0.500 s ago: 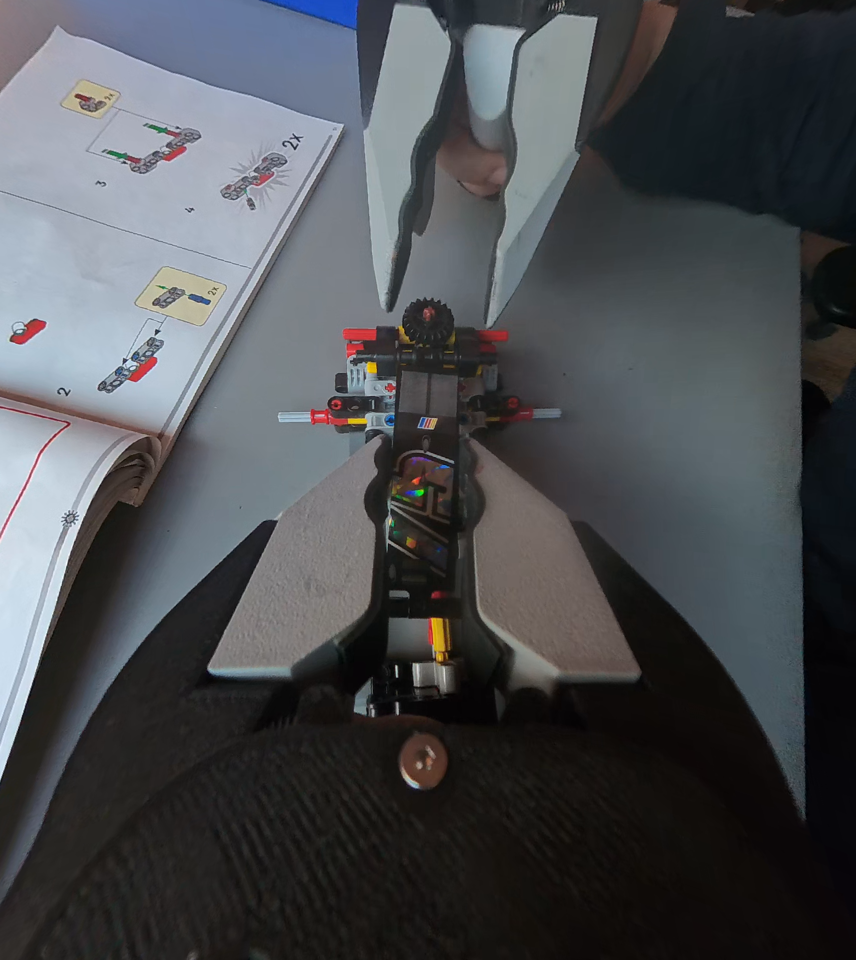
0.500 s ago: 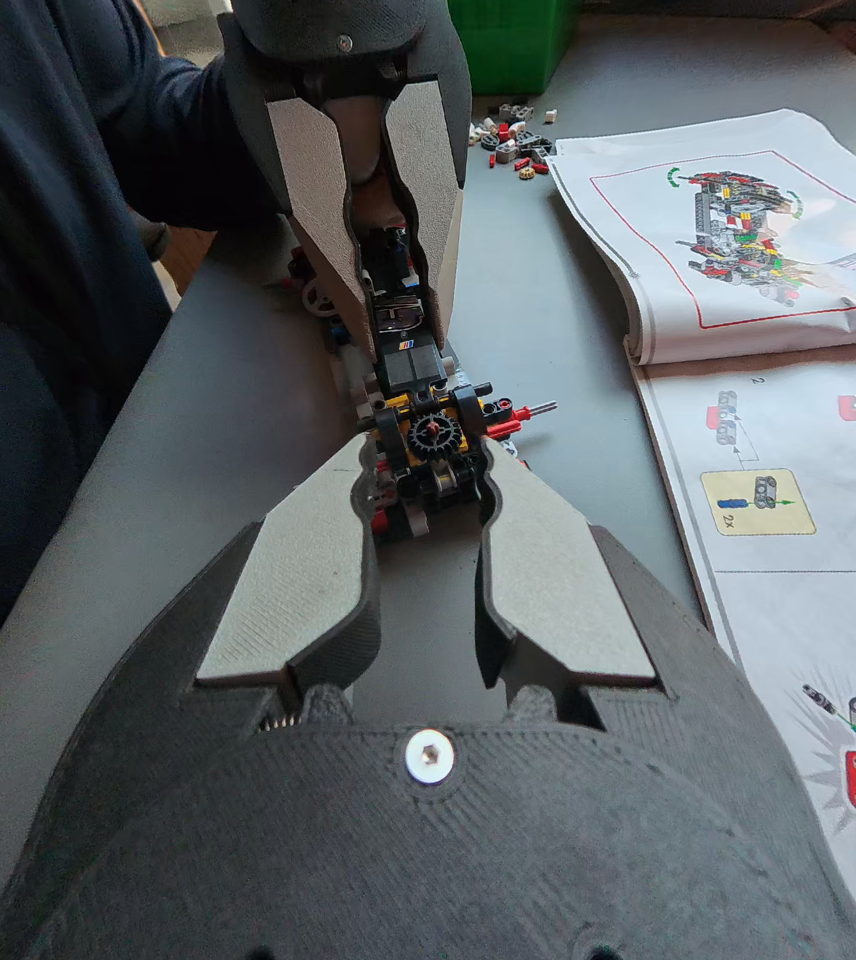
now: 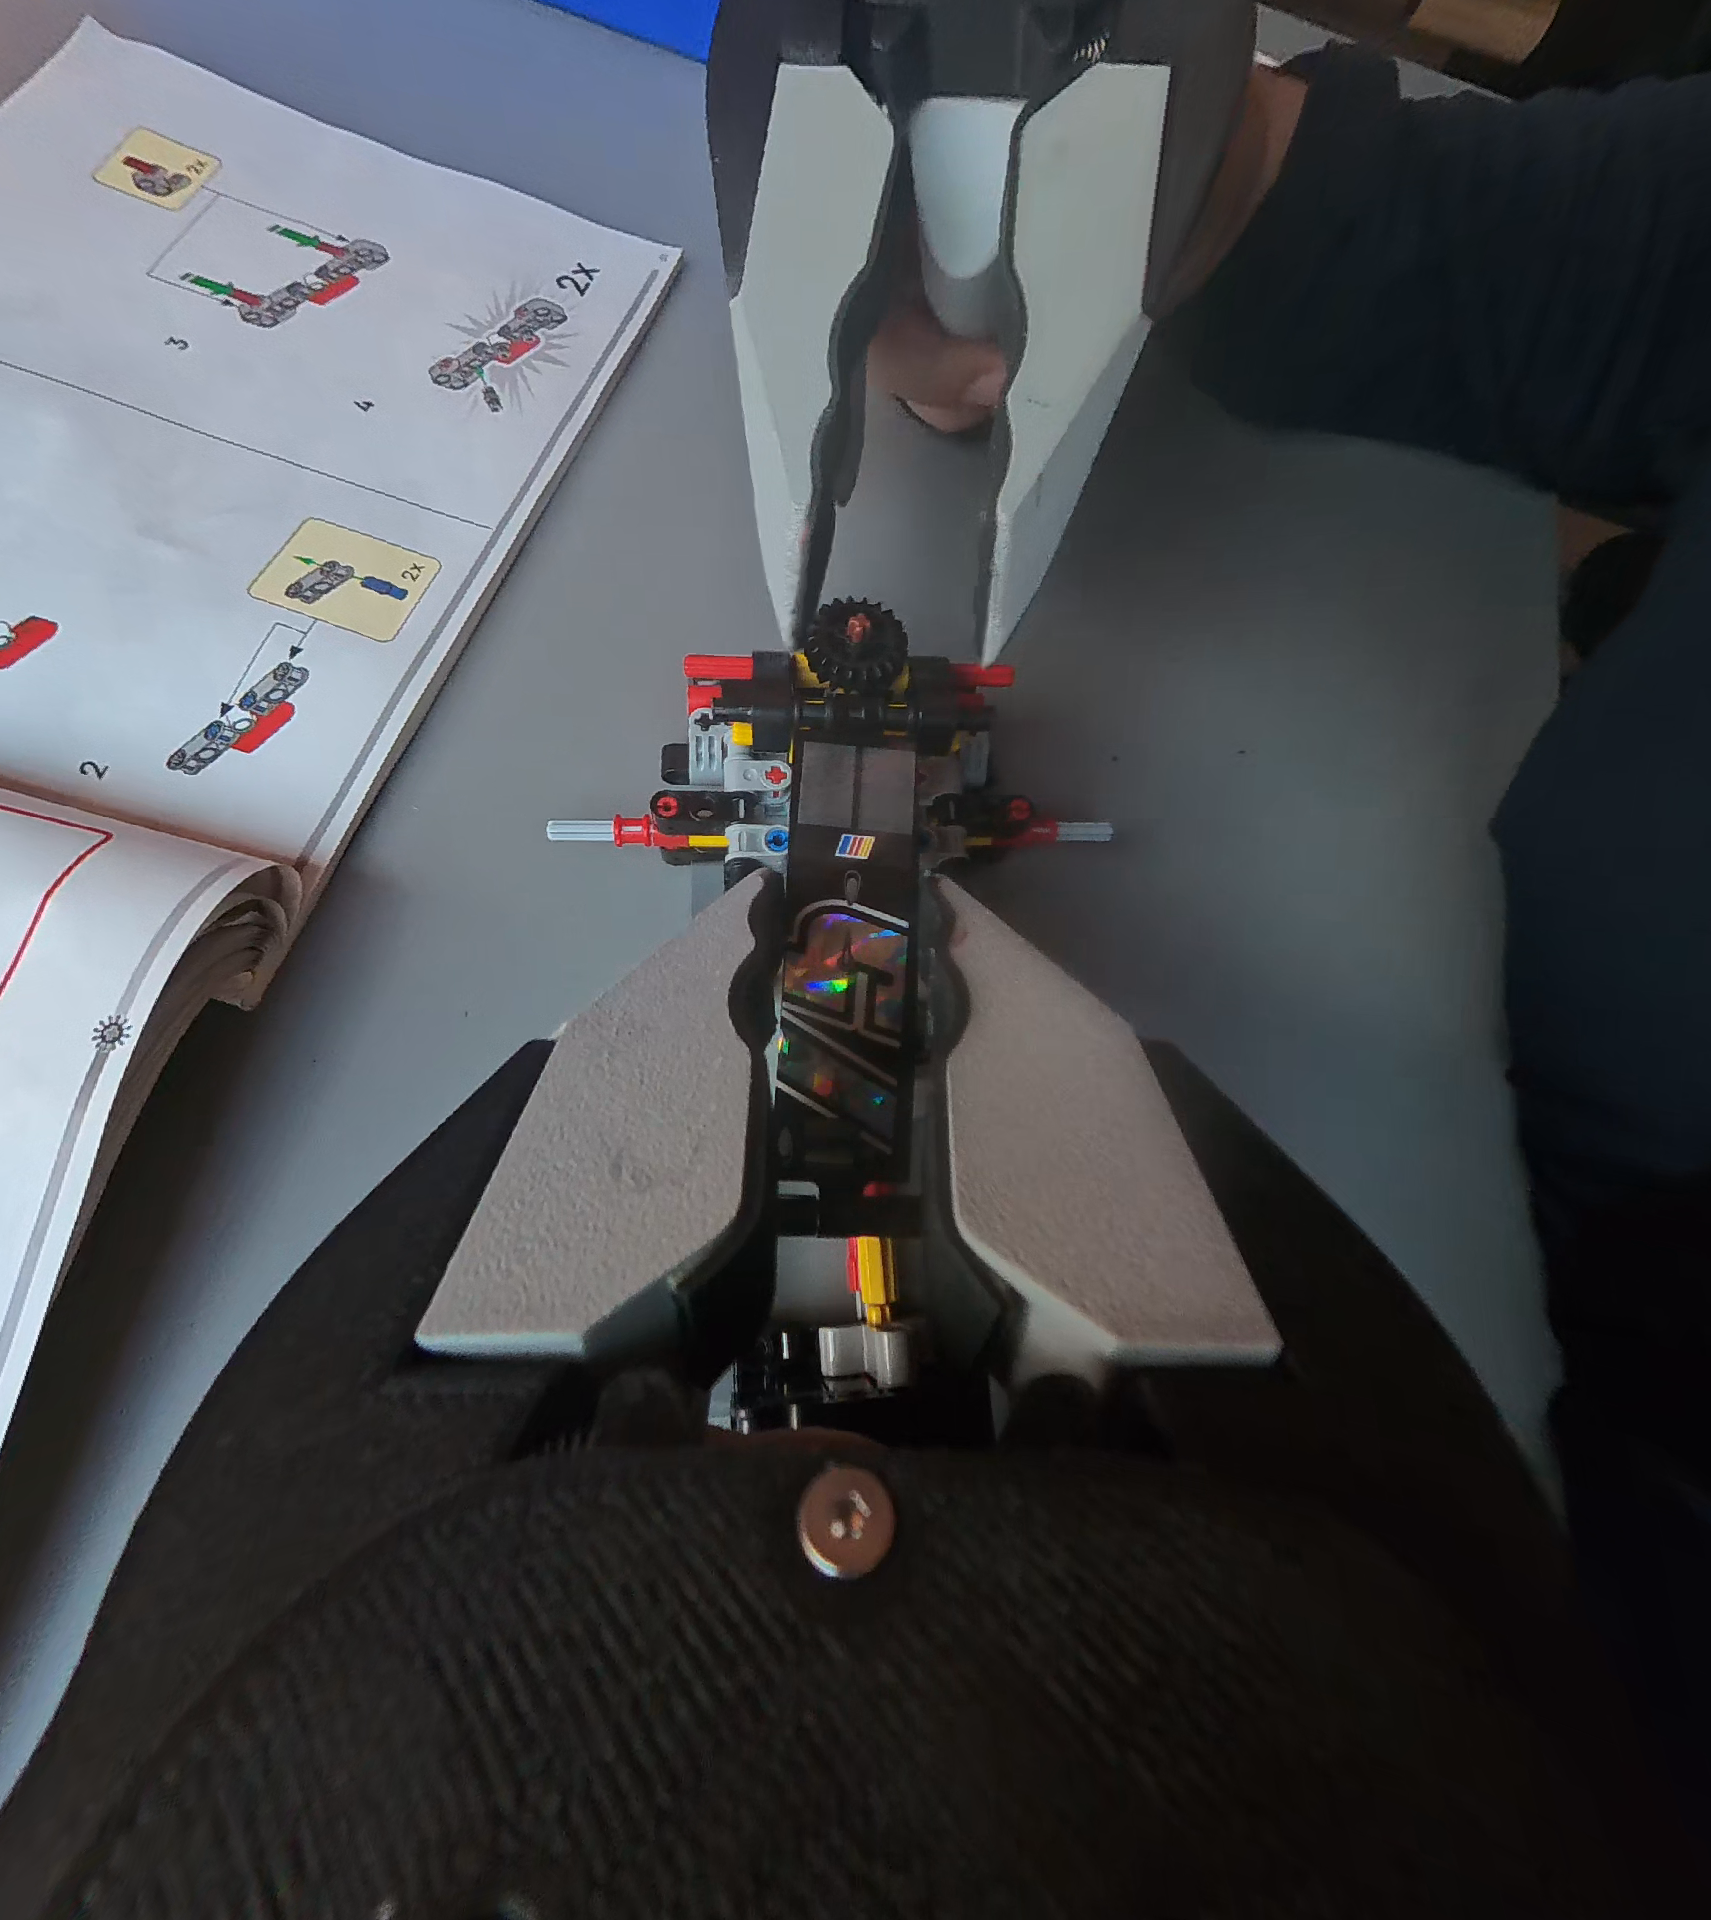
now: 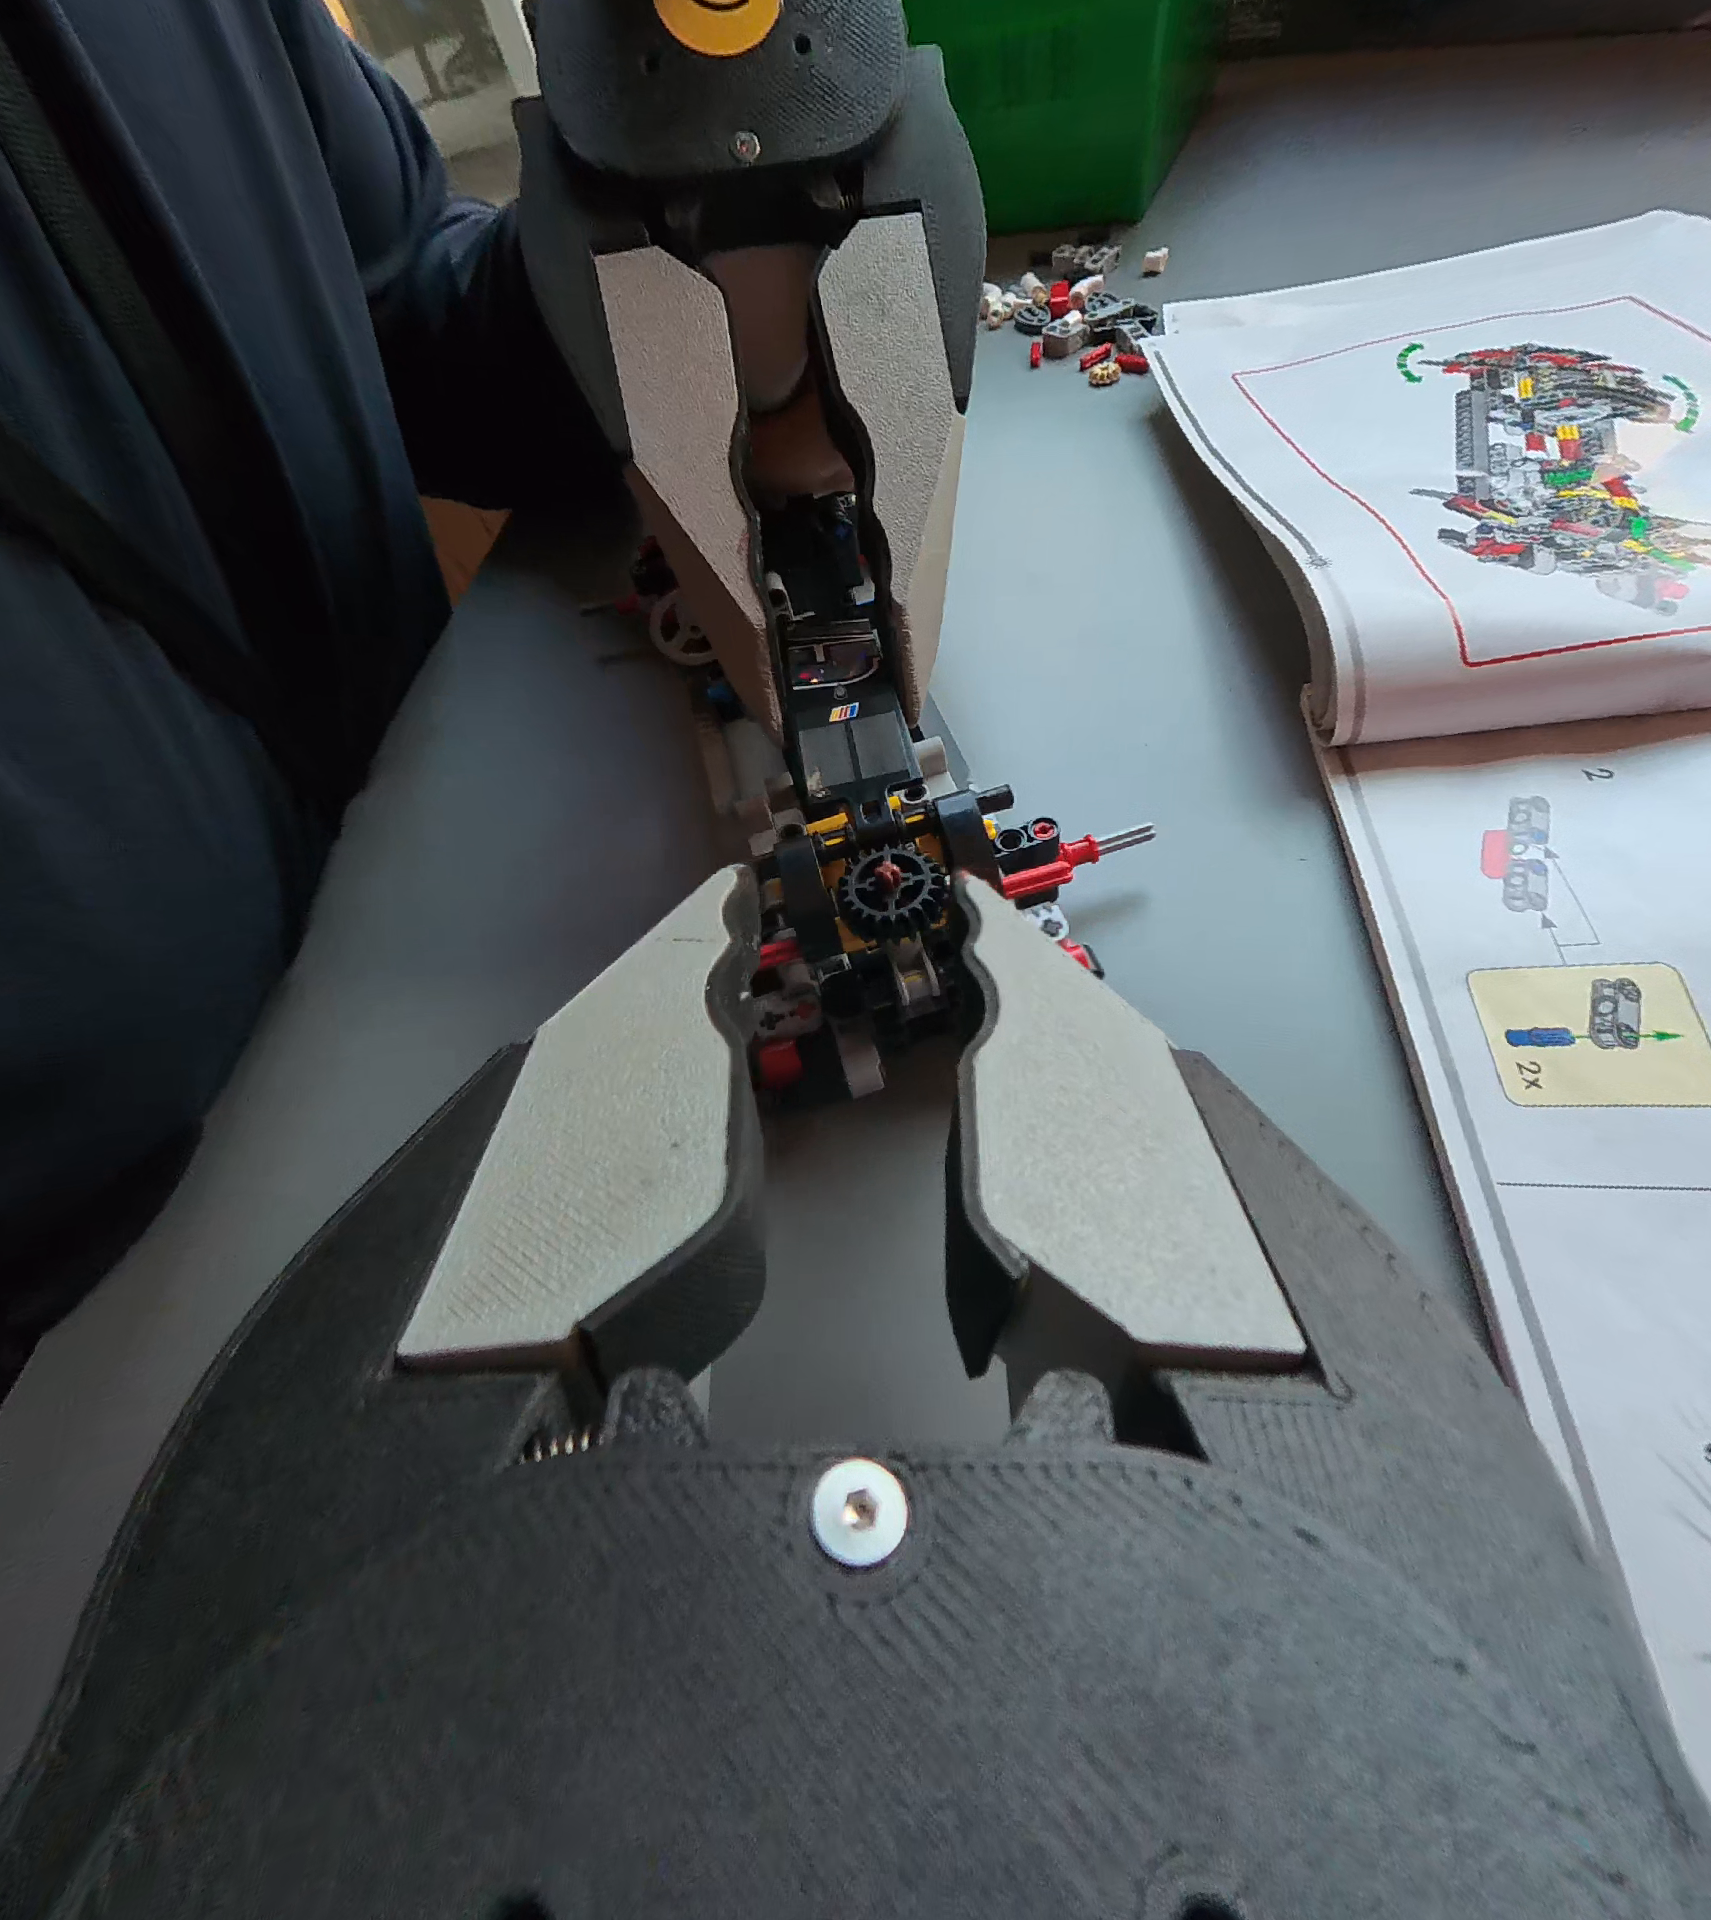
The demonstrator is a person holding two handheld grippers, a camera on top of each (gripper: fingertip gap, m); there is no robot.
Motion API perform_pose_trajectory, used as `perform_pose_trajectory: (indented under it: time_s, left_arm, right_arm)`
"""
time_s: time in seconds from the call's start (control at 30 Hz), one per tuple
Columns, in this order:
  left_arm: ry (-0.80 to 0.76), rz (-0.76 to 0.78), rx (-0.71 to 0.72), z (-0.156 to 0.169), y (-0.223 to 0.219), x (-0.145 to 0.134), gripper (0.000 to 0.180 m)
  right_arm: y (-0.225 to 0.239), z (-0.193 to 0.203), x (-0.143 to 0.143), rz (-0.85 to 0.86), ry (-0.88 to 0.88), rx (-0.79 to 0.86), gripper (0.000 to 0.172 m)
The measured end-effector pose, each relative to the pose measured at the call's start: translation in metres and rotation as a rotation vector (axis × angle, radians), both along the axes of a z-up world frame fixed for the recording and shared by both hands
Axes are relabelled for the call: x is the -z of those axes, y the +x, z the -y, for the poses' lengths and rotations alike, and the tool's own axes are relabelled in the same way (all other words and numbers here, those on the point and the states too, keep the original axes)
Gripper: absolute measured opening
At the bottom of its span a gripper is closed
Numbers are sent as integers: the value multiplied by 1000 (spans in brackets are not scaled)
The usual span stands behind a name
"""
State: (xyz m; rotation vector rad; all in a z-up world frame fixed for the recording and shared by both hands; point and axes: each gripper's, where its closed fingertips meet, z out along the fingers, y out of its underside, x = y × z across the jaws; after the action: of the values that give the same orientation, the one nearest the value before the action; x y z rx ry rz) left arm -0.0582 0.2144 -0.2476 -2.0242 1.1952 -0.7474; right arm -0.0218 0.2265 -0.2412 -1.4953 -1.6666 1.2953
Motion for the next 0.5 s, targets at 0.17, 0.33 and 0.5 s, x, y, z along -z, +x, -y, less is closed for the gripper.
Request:
perform_pose_trajectory:
  time_s: [0.17, 0.33, 0.5]
  left_arm:
    - [5, -4, 2, 0, 0, 0, 22]
    - [0, 2, 0, 0, 0, 0, 22]
    - [-5, 5, -1, -1, 0, 0, 22]
  right_arm:
    - [6, 3, 0, 16, -14, -22, 36]
    - [11, 0, -1, 23, -21, -25, 27]
    - [4, -7, -7, -23, -21, 25, 37]
